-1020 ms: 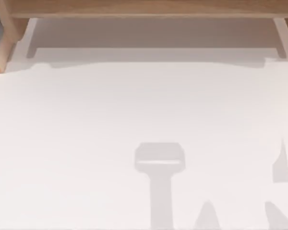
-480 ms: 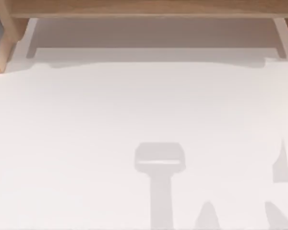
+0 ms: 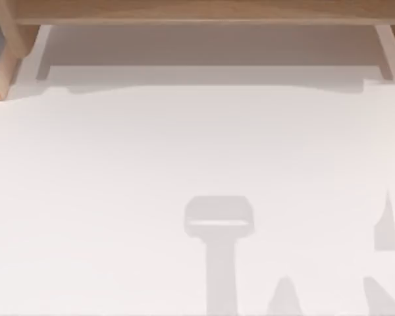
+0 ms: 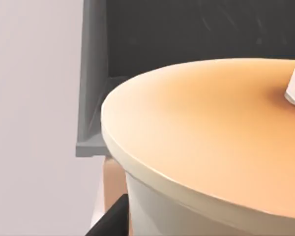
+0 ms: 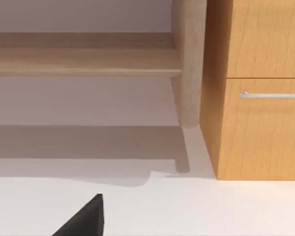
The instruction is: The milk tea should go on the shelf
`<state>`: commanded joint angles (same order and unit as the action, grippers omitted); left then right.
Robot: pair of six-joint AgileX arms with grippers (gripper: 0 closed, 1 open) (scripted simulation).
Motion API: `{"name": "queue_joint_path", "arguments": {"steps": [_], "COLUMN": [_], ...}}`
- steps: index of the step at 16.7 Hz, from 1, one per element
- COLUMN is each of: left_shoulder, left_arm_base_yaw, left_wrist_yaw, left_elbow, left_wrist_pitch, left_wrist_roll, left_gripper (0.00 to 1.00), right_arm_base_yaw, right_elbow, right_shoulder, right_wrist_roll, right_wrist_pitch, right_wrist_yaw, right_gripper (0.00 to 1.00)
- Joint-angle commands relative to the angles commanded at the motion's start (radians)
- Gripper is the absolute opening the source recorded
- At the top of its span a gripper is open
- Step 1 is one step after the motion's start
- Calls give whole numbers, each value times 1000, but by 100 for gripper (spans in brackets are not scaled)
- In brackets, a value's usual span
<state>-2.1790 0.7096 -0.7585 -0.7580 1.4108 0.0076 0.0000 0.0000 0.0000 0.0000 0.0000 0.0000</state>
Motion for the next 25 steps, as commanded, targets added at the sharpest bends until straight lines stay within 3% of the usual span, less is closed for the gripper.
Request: {"name": "queue_joint_path", "arguments": {"steps": [7,11,14,19,25], "left_shoulder": [11,73,136,219,230], "left_arm_base_yaw": [0,-102,-285,-703,-1172], "left_wrist_yaw": [0,73,191,468,857], "left_elbow": [-1,10,41,33,-230], "left_wrist_pitch": [-12,0,-21,-155,-457], "left_wrist_roll": [2,8,11,4,-13], "left_gripper": [0,0,0,0,0], "right_arm_base_yaw": [0,0,0,0,0], "right_elbow": [0,0,0,0,0], "right_shoulder": [0,0,0,0,0], "right_wrist_roll": [0,0,0,0,0], "right_wrist_pitch": [0,0,0,0,0], "right_wrist_yaw": [0,0,0,0,0], "right_gripper": [100,100,100,100,100]}}
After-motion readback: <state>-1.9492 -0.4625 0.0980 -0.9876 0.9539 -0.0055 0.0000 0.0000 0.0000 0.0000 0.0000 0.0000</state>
